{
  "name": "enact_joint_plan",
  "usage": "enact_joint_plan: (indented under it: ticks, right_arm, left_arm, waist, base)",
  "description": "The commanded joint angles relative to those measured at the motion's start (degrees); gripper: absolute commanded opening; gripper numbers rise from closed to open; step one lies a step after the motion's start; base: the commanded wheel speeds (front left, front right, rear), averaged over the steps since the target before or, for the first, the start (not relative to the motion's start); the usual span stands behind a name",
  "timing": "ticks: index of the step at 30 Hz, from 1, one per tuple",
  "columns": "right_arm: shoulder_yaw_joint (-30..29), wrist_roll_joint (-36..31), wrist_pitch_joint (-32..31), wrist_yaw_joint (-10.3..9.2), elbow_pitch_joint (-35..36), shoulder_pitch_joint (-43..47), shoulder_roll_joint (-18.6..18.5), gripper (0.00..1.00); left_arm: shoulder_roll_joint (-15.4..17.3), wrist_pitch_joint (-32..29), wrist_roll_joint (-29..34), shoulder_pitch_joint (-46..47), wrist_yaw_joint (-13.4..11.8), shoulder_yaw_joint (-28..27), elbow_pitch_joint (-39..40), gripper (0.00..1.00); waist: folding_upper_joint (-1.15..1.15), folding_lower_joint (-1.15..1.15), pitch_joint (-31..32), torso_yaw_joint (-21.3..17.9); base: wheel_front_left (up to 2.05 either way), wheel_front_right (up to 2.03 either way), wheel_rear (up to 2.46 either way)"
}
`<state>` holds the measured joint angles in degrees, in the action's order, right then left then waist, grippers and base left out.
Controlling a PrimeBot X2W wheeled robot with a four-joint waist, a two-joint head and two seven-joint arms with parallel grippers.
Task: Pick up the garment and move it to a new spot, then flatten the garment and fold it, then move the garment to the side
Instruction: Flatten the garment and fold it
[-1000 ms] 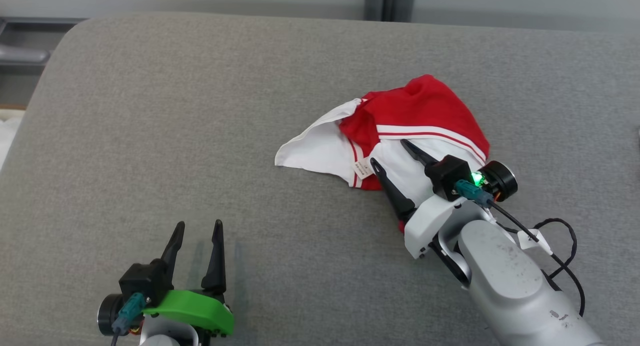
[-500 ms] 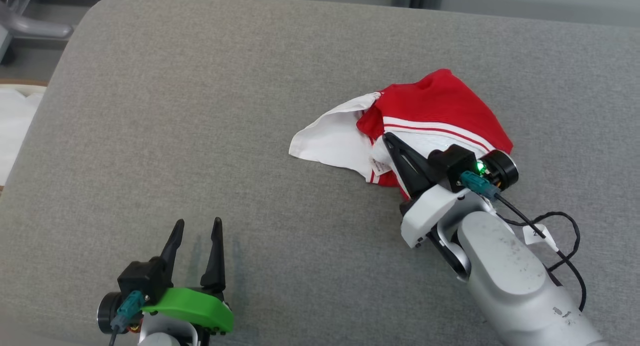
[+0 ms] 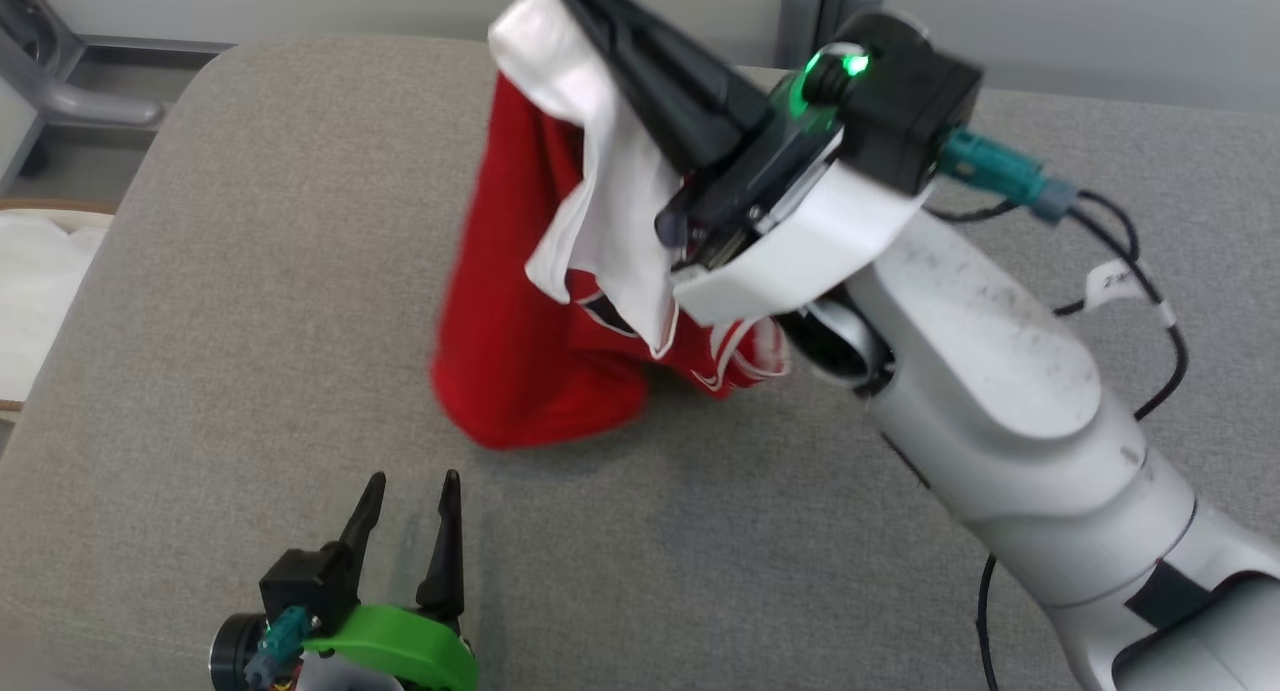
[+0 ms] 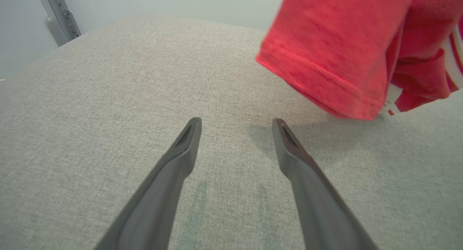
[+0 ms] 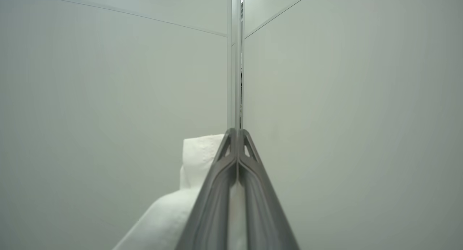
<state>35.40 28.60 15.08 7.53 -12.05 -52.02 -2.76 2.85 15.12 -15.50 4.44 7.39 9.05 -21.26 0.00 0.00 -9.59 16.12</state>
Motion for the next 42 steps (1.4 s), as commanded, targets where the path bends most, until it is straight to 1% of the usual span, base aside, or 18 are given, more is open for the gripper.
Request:
enact_joint_plan:
  ticks: [1, 4, 6, 8, 10, 12, 13, 14, 15, 17, 20, 24, 27, 31, 37, 40, 41, 42]
  right_arm:
    - [-1.7, 0.8, 0.1, -0.09, 0.3, -2.4, -0.3, 0.0]
    - [-6.4, 0.7, 0.1, -0.09, -1.2, -6.8, -0.3, 0.0]
    - [-10.0, -1.4, 0.1, -0.08, -3.4, -8.8, -0.3, 0.0]
    - [-13.4, -4.1, 0.1, -0.09, -7.2, -9.0, -0.3, 0.0]
    - [-17.4, -6.7, 0.1, -0.09, -11.8, -7.3, -0.4, 0.0]
    - [-21.2, -10.9, 0.0, -0.09, -17.8, -5.0, -1.1, 0.0]
    - [-23.5, -13.1, 0.1, -0.09, -21.1, -3.8, -2.1, 0.18]
    - [-25.5, -15.8, 0.1, -0.09, -24.8, -2.1, -3.6, 0.86]
    - [-27.3, -17.5, 0.1, -0.09, -27.4, -1.0, -4.7, 1.0]
    - [-32.2, -21.5, 0.1, -0.08, -31.7, 1.1, -6.8, 1.0]
    - [-39.0, -26.1, 0.1, -0.04, -34.4, 5.3, -7.4, 1.0]
    - [-43.5, -29.4, 0.1, -0.08, -32.3, 10.1, -6.1, 1.0]
    - [-44.0, -30.1, 0.1, -0.08, -30.0, 13.8, -3.9, 1.0]
    - [-38.8, -30.2, 0.1, -0.08, -26.6, 18.2, -1.8, 1.0]
    - [-24.3, -27.4, 0.1, -0.08, -23.6, 21.5, -0.5, 1.0]
    - [-16.4, -24.6, 0.1, -0.08, -24.4, 21.4, -0.4, 1.0]
    - [-14.5, -23.5, 0.1, -0.08, -25.0, 21.2, -0.4, 1.0]
    - [-11.9, -21.4, 0.1, -0.08, -25.9, 20.8, -0.4, 1.0]
  left_arm:
    - [0.1, 0.0, 0.7, -1.1, 0.2, -0.3, -0.4, 1.0]
    - [0.1, 0.0, 0.8, -1.3, 0.2, -0.5, -0.8, 1.0]
    - [0.1, 0.0, 0.8, -1.7, 0.2, -0.8, -0.9, 1.0]
    - [0.1, 0.0, 0.6, -2.2, 0.2, -1.3, -0.9, 1.0]
    - [0.1, 0.0, 0.3, -2.3, 0.2, -1.7, -0.8, 1.0]
    - [0.1, 0.0, 0.2, -2.1, 0.2, -1.6, -0.7, 1.0]
    - [0.1, 0.0, 0.1, -1.8, 0.2, -1.5, -0.7, 1.0]
    - [0.1, 0.0, 0.1, -1.2, 0.2, -1.4, -0.6, 1.0]
    - [0.1, 0.0, 0.2, -0.8, 0.2, -1.2, -0.5, 1.0]
    - [0.1, 0.0, 0.4, 0.1, 0.2, -0.9, -0.4, 1.0]
    - [0.1, 0.0, 0.8, 0.9, 0.2, -0.9, -0.2, 1.0]
    - [0.1, 0.0, 1.1, 1.4, 0.2, -1.2, -0.2, 1.0]
    - [0.1, 0.0, 1.2, 1.3, 0.2, -1.3, -0.1, 1.0]
    - [0.1, 0.0, 1.3, 1.4, 0.2, -1.0, 0.1, 1.0]
    - [0.1, 0.0, 0.7, 2.5, 0.2, 0.0, 0.5, 1.0]
    - [0.1, 0.0, 0.4, 2.7, 0.2, 0.4, 0.6, 1.0]
    - [0.1, 0.0, 0.3, 2.8, 0.2, 0.5, 0.7, 1.0]
    - [0.1, 0.0, 0.3, 2.9, 0.2, 0.7, 0.6, 1.0]
  waist:
    - [0.0, 0.0, 0.4, 0.4]
    - [0.0, 0.0, 0.3, 0.4]
    - [0.0, 0.0, 0.4, 0.1]
    - [0.0, 0.0, 0.4, -0.3]
    - [0.0, 0.0, 0.1, -1.0]
    - [0.0, 0.0, -0.4, -1.8]
    - [0.0, 0.0, -0.7, -2.1]
    - [0.0, 0.0, -1.0, -2.4]
    - [0.0, 0.0, -1.3, -2.5]
    - [0.0, 0.0, -2.1, -2.9]
    - [0.0, 0.0, -3.1, -3.7]
    - [0.0, 0.0, -3.5, -4.8]
    - [0.0, 0.0, -3.3, -5.3]
    - [0.0, 0.0, -3.2, -5.7]
    - [0.0, 0.0, -3.9, -4.5]
    - [0.0, 0.0, -4.4, -3.3]
    - [0.0, 0.0, -4.5, -3.0]
    - [0.0, 0.0, -4.6, -2.5]
  base:
    - [0.0, 0.0, 0.0]
    - [0.0, 0.0, 0.0]
    - [0.0, 0.0, 0.0]
    - [0.0, 0.0, 0.0]
    - [0.0, 0.0, 0.0]
    - [0.0, 0.0, 0.0]
    - [0.0, 0.0, 0.0]
    - [0.0, 0.0, 0.0]
    - [0.0, 0.0, 0.0]
    - [0.0, 0.0, 0.0]
    - [0.0, 0.0, 0.0]
    - [0.0, 0.0, 0.0]
    - [0.0, 0.0, 0.0]
    - [0.0, 0.0, 0.0]
    - [0.0, 0.0, 0.0]
    - [0.0, 0.0, 0.0]
    - [0.0, 0.0, 0.0]
    - [0.0, 0.0, 0.0]
